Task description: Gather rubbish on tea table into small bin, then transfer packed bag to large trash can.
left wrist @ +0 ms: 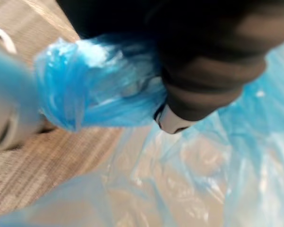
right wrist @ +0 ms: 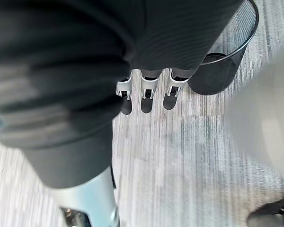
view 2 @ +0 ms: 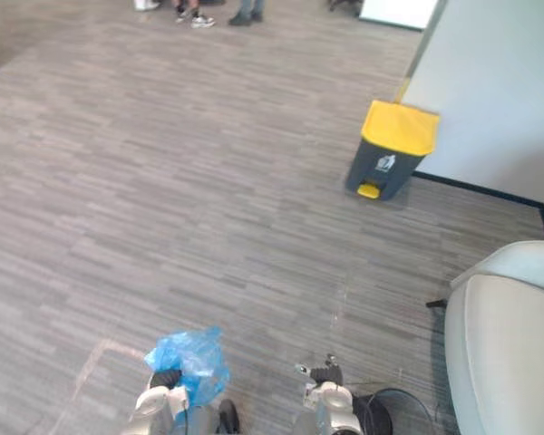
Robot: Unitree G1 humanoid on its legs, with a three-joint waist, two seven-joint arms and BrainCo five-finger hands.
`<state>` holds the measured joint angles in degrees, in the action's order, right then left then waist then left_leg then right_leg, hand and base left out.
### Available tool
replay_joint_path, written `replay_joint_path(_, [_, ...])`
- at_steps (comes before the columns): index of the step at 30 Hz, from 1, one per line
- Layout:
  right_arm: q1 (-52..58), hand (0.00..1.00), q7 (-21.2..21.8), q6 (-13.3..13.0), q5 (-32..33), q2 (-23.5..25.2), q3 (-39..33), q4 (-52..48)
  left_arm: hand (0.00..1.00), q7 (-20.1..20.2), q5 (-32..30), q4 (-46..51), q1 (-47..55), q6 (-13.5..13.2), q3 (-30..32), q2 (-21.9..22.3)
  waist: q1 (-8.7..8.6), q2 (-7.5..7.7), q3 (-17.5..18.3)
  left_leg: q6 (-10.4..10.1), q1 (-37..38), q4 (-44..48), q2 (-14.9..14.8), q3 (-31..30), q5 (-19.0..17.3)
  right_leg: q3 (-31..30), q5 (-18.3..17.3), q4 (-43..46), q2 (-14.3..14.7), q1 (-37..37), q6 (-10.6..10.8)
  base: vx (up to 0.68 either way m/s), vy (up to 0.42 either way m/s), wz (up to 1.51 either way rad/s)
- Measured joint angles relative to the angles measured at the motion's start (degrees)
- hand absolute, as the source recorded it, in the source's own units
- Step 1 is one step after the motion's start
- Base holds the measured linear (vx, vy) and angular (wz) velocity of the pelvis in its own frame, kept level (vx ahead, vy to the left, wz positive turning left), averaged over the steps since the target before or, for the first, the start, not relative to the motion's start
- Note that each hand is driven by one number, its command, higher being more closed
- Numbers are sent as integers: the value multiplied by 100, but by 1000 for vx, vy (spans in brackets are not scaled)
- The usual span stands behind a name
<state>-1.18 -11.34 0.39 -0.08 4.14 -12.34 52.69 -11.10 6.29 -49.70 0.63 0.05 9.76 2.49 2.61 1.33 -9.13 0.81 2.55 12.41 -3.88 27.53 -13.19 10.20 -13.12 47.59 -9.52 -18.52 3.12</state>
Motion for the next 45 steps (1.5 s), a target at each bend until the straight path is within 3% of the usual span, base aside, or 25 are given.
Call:
replay_joint_path(2, [-3,0,-1,-19,0,-18,-83,2,100,2,-5,-164,-16,29,41,1,-98,4,1,-164,280,-168,-6,223,-98,733,153,-1513,160,-69,-91,265,-32,-48])
replay_joint_path(4, [-24,0,2,-39,0,-19,-145,58,100,8,-8,-235,-36,27,37,-33,-191,55,26,-322,452,-265,76,270,-185,1064,736,-2776,258,3,-247,402,-87,-18])
replay_joint_path(5, [-35,0,5,-46,-8,-17,-228,83,100,8,-28,-338,-59,30,37,-50,-245,75,36,-423,620,-347,133,166,-224,1065,1129,-2882,292,68,-824,445,-110,-2])
replay_joint_path(8, [-33,0,15,-67,13,-20,-443,72,100,18,-69,-279,-34,29,37,35,-267,-159,45,-626,612,231,-166,-471,-199,1125,612,-2711,500,301,-797,422,-191,0])
replay_joint_path(10, [3,0,24,-80,13,-3,-405,57,100,28,-60,-235,-55,28,46,47,-255,-223,45,-812,-56,2042,-591,-1004,-182,1119,503,-2919,731,653,-846,447,-230,-12])
replay_joint_path(11, [9,0,23,-70,14,1,-292,65,100,37,-57,-153,33,26,58,88,-207,-313,25,-918,-501,3227,-885,-1318,52,981,432,-3090,989,950,-951,420,-67,-74])
replay_joint_path(13, [-92,0,28,-44,19,9,10,108,100,134,-50,-22,119,26,89,72,-63,-305,10,-709,-977,4057,-1002,-1430,-156,559,223,-3141,1200,1276,-1116,413,-10,-116])
replay_joint_path(16, [-143,0,11,-16,18,7,50,121,100,130,28,167,174,22,201,114,76,-211,10,-456,-1420,3168,-826,-1408,-414,-135,221,-3324,1224,1670,-1003,390,65,-133])
replay_joint_path(18, [-148,0,0,-6,16,10,10,120,100,125,55,224,188,10,277,141,105,-164,16,-430,-1653,1956,-605,-1741,-363,-672,116,-3484,1139,1940,-840,375,180,-119])
replay_joint_path(20, [-122,0,-9,-7,4,6,-47,124,100,121,54,213,193,2,263,140,106,-121,41,-446,-1745,1064,-398,-2089,-58,-1041,-41,-3550,992,2109,-627,401,280,-99])
replay_joint_path(22, [-32,0,-20,-4,3,-23,-42,172,100,113,51,175,255,-7,248,140,140,-209,177,-538,-1642,552,-322,-2142,881,-1374,-258,-3521,885,2260,-330,490,373,-76])
replay_joint_path(24, [61,0,-3,24,2,-12,-51,293,100,95,49,175,190,-9,201,71,115,38,387,-307,-1644,680,-44,-1877,607,-1480,-168,-3555,539,2281,-155,478,320,-27])
replay_joint_path(26, [135,0,-1,50,-2,3,-97,268,100,94,48,174,199,14,53,79,231,81,358,-169,-1297,624,77,-1574,307,-1628,-172,-2797,377,2080,-41,484,363,-49])
replay_joint_path(28, [205,0,23,46,-6,-52,-87,228,100,22,43,174,239,33,-99,60,159,5,299,-41,-578,350,250,-1482,43,-1518,243,-525,236,1288,678,358,253,-31])
replay_joint_path(30, [236,0,23,44,-22,-56,-105,102,100,-28,46,156,240,38,-103,38,82,-50,275,11,-117,180,318,-1502,-110,-1317,137,668,229,719,522,343,173,7])
replay_joint_path(32, [238,0,19,12,-59,-54,-138,15,100,-103,47,76,151,29,-100,5,22,-24,271,24,383,-174,355,-1585,-179,-711,-112,780,241,78,222,442,103,26])
replay_joint_path(34, [169,0,20,2,-156,-47,-319,21,100,-109,46,-107,60,36,-59,-7,-9,-36,233,25,761,-491,333,-1678,-179,-110,-228,99,266,-218,56,444,23,32])
replay_joint_path(36, [80,0,19,-5,-212,-44,-449,80,100,-108,43,-185,23,34,-59,-17,-73,-16,189,59,1060,-728,322,-1812,-201,171,-33,-1024,378,-357,-94,435,-45,49])
replay_joint_path(37, [28,0,19,-4,-222,-42,-501,116,100,-101,41,-213,-1,34,-67,-44,-117,5,145,55,1227,-836,348,-1966,-229,187,295,-1803,479,-334,-160,526,-119,68])
replay_joint_path(38, [-11,0,23,-2,-210,-45,-555,217,100,-95,23,-247,-5,31,-74,-93,-195,75,99,26,1338,-854,408,-2151,-278,115,958,-2405,529,-210,-379,651,-164,65])
replay_joint_path(39, [-92,0,17,-5,-227,-103,-578,231,100,-94,-11,-349,-40,36,-58,-58,-217,-82,45,-27,1482,-840,267,-2294,-334,170,883,-2276,612,-70,-596,653,-180,42])
replay_joint_path(40, [-138,0,17,-2,-231,-169,-609,236,100,-84,-24,-349,-10,30,-58,-31,-184,-196,42,-55,1450,-695,154,-2345,-315,206,709,-2222,664,-50,-628,536,-151,17])
replay_joint_path(43, [-166,0,9,16,-224,-198,-652,246,100,-81,-67,-305,-2,35,-49,64,-231,-340,1,-472,874,874,56,-2361,-83,381,318,-2284,676,330,-654,527,-143,18])
replay_joint_path(44, [-102,0,6,27,-218,-193,-540,240,100,-52,-66,-236,0,32,-68,81,-208,-341,-7,-1037,320,2153,-68,-2349,302,373,302,-2613,735,694,-654,482,-112,9])
replay_joint_path(45, [-114,0,6,46,-217,-176,-394,232,100,13,-64,-130,89,27,-41,78,-172,-331,-23,-1182,-126,3208,-268,-2285,337,335,279,-2917,828,1092,-692,554,-96,-8])
